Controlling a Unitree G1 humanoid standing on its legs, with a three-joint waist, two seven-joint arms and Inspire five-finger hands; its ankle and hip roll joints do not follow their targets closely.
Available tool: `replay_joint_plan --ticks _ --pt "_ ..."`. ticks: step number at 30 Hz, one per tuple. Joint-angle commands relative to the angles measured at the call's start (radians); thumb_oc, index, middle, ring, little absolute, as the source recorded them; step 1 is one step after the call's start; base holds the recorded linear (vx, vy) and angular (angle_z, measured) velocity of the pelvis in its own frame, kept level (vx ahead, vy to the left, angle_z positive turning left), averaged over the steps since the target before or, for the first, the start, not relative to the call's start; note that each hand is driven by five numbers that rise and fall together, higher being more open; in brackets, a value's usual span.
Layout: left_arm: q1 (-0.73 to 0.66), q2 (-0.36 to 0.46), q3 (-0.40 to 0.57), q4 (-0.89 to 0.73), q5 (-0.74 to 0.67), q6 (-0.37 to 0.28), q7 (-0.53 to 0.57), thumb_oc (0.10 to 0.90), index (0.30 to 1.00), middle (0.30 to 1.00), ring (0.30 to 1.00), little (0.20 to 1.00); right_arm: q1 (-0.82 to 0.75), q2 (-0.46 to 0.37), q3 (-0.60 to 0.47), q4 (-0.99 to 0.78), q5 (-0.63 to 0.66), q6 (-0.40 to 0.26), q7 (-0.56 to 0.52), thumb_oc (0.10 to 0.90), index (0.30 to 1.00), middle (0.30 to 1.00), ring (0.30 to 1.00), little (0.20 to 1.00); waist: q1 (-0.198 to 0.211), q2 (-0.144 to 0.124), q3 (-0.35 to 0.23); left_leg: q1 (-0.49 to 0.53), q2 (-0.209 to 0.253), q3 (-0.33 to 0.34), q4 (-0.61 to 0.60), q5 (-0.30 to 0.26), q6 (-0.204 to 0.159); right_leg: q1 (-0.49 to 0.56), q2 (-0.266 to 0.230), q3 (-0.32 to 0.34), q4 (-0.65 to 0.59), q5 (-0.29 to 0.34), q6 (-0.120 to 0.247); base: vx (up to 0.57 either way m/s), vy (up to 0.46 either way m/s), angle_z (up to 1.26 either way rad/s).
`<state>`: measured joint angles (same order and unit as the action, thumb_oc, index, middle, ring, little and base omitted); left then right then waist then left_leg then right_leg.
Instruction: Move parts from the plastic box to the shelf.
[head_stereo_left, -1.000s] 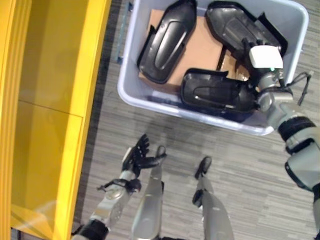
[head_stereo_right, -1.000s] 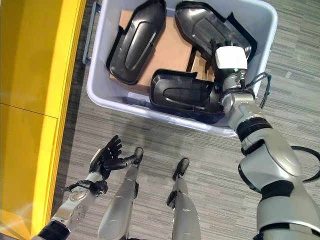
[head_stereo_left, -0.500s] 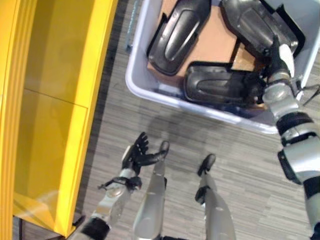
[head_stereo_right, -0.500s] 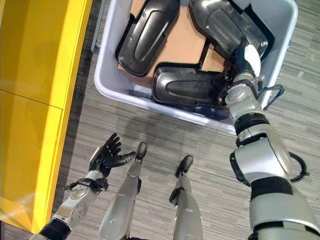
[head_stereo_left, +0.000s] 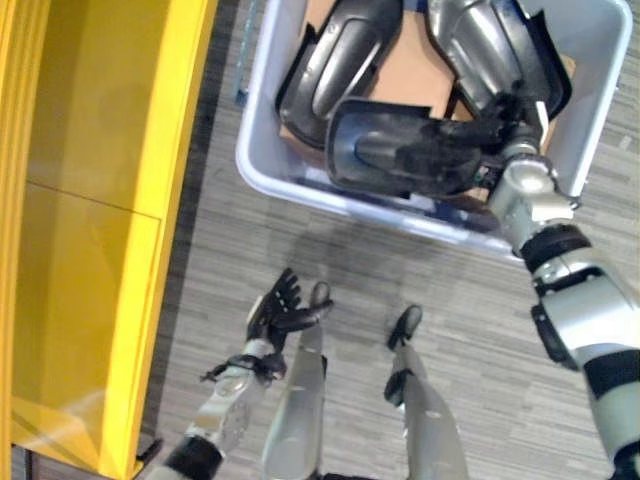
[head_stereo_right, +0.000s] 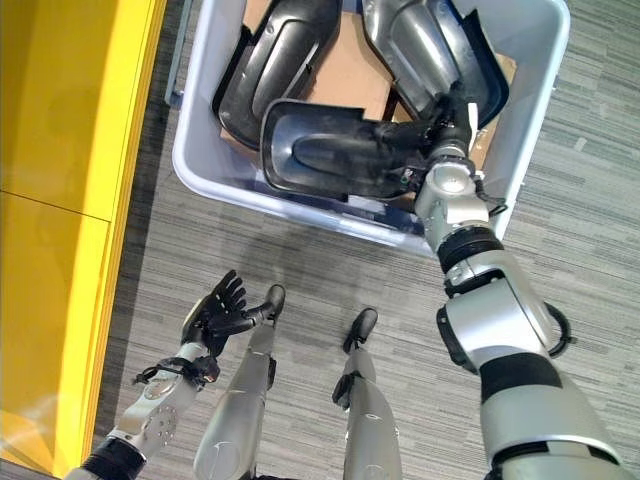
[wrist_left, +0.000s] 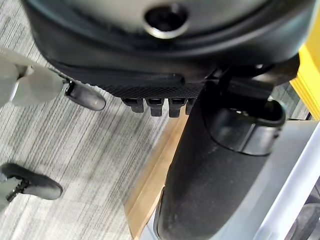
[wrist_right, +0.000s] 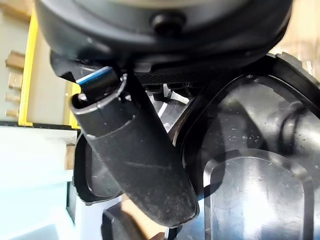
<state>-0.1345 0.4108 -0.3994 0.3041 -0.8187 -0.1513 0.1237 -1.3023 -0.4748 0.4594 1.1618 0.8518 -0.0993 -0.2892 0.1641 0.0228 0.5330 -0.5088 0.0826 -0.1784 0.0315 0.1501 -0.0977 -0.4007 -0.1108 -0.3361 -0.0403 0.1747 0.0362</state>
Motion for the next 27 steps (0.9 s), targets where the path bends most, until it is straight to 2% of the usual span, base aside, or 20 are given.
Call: replay_joint_plan --ticks 1,3,6,8,10,12,15,18,20,24,25,27 --pt "0.052 0.051 -0.017 -0.125 -0.007 -0.032 0.001 0.900 1.000 1.000 1.000 1.000 -0.086 0.008 0.047 -0.160 0.049 -0.066 0.062 0.900 1.000 1.000 1.000 1.000 0.031 -0.042 -0.013 0.046 0.012 0.053 0.003 -0.051 0.029 -0.015 -0.077 0.048 0.222 -0.208 0.061 0.00 0.000 0.00" --pt "0.054 0.052 -0.015 -0.126 -0.009 -0.034 0.003 0.900 1.000 1.000 1.000 1.000 -0.084 0.006 0.053 -0.190 0.044 -0.073 0.060 0.900 1.000 1.000 1.000 1.000 0.029 -0.045 -0.013 0.045 0.013 0.054 0.004 -0.051 0.029 -0.015 -0.077 0.049 0.221 -0.208 0.061 0.00 0.000 0.00" --pt "0.064 0.056 -0.009 -0.126 -0.012 -0.038 0.010 0.900 1.000 1.000 1.000 1.000 -0.066 -0.026 0.101 -0.387 -0.017 -0.099 0.043 0.900 1.000 1.000 1.000 1.000 0.012 -0.066 -0.013 0.047 0.015 0.060 0.004 -0.053 0.029 -0.019 -0.072 0.056 0.221 -0.205 0.061 0.00 0.000 0.00" --pt "0.067 0.058 -0.007 -0.127 -0.012 -0.039 0.012 0.900 1.000 1.000 1.000 1.000 -0.057 -0.036 0.105 -0.424 -0.025 -0.105 0.038 0.900 1.000 1.000 1.000 1.000 0.009 -0.070 -0.013 0.048 0.016 0.061 0.004 -0.054 0.029 -0.018 -0.071 0.058 0.220 -0.204 0.060 0.00 0.000 0.00" --pt "0.078 0.064 0.002 -0.134 -0.011 -0.046 0.018 0.900 1.000 1.000 1.000 1.000 -0.019 -0.109 0.109 -0.590 -0.101 -0.133 0.014 0.900 1.000 1.000 1.000 1.000 -0.010 -0.085 -0.013 0.050 0.019 0.066 0.005 -0.055 0.028 -0.017 -0.070 0.060 0.218 -0.204 0.060 0.00 0.000 0.00" --pt "0.081 0.065 0.003 -0.137 -0.010 -0.047 0.019 0.900 1.000 1.000 1.000 1.000 -0.008 -0.132 0.107 -0.620 -0.125 -0.136 0.005 0.900 1.000 1.000 1.000 1.000 -0.013 -0.088 -0.013 0.052 0.020 0.067 0.005 -0.056 0.028 -0.016 -0.070 0.062 0.219 -0.203 0.061 0.00 0.000 0.00" --pt "0.088 0.068 0.017 -0.146 0.006 -0.054 0.022 0.900 1.000 1.000 1.000 1.000 0.050 -0.236 0.086 -0.773 -0.280 -0.142 -0.029 0.900 1.000 1.000 1.000 1.000 -0.026 -0.099 -0.013 0.060 0.023 0.072 0.005 -0.059 0.029 -0.014 -0.069 0.067 0.221 -0.203 0.061 0.00 0.000 0.00" --pt "0.098 0.074 0.031 -0.156 0.019 -0.056 0.020 0.900 1.000 1.000 1.000 1.000 0.117 -0.300 0.043 -0.874 -0.335 -0.150 -0.039 0.900 1.000 1.000 1.000 1.000 -0.037 -0.106 -0.013 0.073 0.025 0.075 0.005 -0.061 0.029 -0.004 -0.067 0.070 0.220 -0.204 0.062 -0.01 -0.016 -0.05" --pt "0.106 0.075 0.038 -0.163 0.024 -0.057 0.019 0.900 1.000 1.000 1.000 1.000 0.158 -0.328 0.015 -0.924 -0.350 -0.156 -0.039 0.900 1.000 1.000 1.000 1.000 -0.042 -0.110 -0.013 0.078 0.028 0.078 0.005 -0.061 0.028 -0.001 -0.066 0.070 0.220 -0.205 0.063 0.00 -0.025 -0.10" --pt "0.127 0.083 0.060 -0.175 0.039 -0.059 0.014 0.900 1.000 1.000 1.000 1.000 0.193 -0.425 -0.011 -1.003 -0.507 -0.141 -0.068 0.900 1.000 1.000 1.000 1.000 -0.050 -0.116 -0.013 0.090 0.033 0.079 -0.001 -0.061 0.026 0.006 -0.063 0.072 0.221 -0.207 0.064 0.00 -0.010 -0.04" --pt "0.133 0.085 0.070 -0.179 0.049 -0.060 0.011 0.900 1.000 1.000 1.000 1.000 0.195 -0.478 -0.011 -1.026 -0.601 -0.125 -0.076 0.900 1.000 1.000 1.000 1.000 -0.052 -0.118 -0.013 0.093 0.034 0.076 0.000 -0.062 0.025 0.008 -0.062 0.072 0.224 -0.210 0.064 0.00 0.000 0.00" --pt "0.136 0.086 0.074 -0.181 0.054 -0.060 0.008 0.900 1.000 1.000 1.000 1.000 0.198 -0.506 -0.008 -1.037 -0.631 -0.121 -0.072 0.900 1.000 1.000 1.000 1.000 -0.054 -0.119 -0.013 0.091 0.035 0.075 0.000 -0.058 0.025 0.006 -0.063 0.071 0.224 -0.206 0.065 0.00 0.000 0.00"
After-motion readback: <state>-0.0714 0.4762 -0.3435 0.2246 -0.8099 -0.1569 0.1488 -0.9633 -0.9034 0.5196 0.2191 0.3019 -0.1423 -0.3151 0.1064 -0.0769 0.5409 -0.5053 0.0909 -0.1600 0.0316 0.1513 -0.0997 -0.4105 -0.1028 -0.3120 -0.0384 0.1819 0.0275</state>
